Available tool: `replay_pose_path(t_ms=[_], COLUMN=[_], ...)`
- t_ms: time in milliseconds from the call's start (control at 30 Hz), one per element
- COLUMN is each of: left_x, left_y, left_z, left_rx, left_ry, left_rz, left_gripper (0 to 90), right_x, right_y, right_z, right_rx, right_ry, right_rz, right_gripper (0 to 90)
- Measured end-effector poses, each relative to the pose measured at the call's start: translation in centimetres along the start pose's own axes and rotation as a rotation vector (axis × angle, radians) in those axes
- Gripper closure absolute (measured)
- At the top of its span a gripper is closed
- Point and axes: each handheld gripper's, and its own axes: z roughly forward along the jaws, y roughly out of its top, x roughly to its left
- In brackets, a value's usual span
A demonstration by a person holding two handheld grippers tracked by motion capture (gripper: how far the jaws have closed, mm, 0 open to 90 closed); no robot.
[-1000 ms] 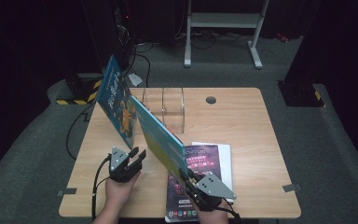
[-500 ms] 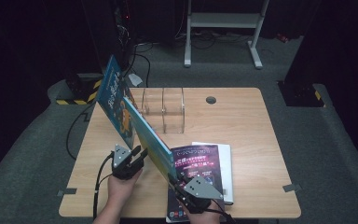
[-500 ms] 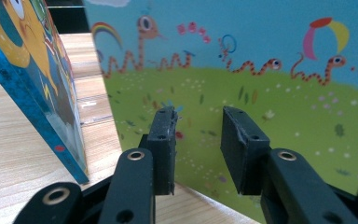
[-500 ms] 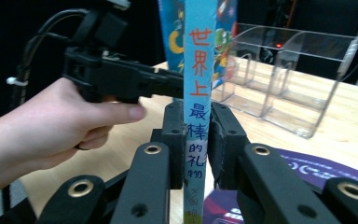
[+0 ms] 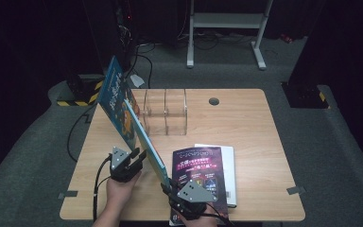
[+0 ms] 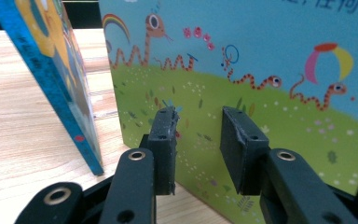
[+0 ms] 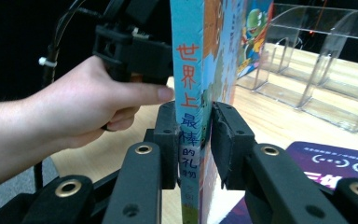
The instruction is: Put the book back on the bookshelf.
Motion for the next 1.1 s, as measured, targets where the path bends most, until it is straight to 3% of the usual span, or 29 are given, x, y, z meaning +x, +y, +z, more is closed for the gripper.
replay_pose_path(t_ms=[267,733,1100], left_x=[0.4,1.1,1.2], left_y=[0.0,0.2,0.3], left_z=[-0.1,0.0,0.2], left_rx=[-0.003,-0.004,-0.003], left_ry=[0.008,0.014,0.026], left_rz=[0.000,-0.020,-0.009], left_gripper=[65.8,66.0,66.9], right_x=[0.8,1.2,1.3], right_y=[-0.4,-0.1,0.1], right_z=[0.8,1.6,2.3], right_rx=[0.031,0.035,0.030], right_ry=[0.019,0.047,0.054], right_rz=[-0.022,-0.007,0.004], right_gripper=[70.2,68.3,67.1])
